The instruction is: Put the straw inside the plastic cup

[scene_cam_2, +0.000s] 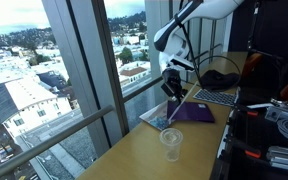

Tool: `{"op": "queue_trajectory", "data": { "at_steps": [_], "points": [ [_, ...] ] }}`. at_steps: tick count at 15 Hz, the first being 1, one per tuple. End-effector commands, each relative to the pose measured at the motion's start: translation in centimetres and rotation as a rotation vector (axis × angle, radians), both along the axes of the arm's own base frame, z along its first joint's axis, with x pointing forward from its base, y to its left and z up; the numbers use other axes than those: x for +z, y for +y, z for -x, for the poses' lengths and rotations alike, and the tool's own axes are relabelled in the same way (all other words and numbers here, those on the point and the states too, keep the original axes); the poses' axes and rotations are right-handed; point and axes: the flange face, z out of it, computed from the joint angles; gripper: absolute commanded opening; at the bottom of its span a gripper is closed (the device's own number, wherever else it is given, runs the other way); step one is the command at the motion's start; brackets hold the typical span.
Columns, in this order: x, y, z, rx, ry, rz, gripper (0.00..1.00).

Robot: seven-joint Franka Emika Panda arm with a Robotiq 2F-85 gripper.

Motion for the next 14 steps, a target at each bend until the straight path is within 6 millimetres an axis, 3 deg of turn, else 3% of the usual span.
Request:
{"op": "queue_trajectory", "data": {
  "at_steps": [1, 6, 14],
  "points": [
    [-1.3, -0.6, 1.6, -0.005, 0.049, -0.023, 0.00],
    [-3.1, -1.3, 2.6, -0.006, 0.081, -0.032, 0.00],
    [-5.5, -1.6, 1.7, 0.021, 0.022, -0.099, 0.00]
  ]
}}
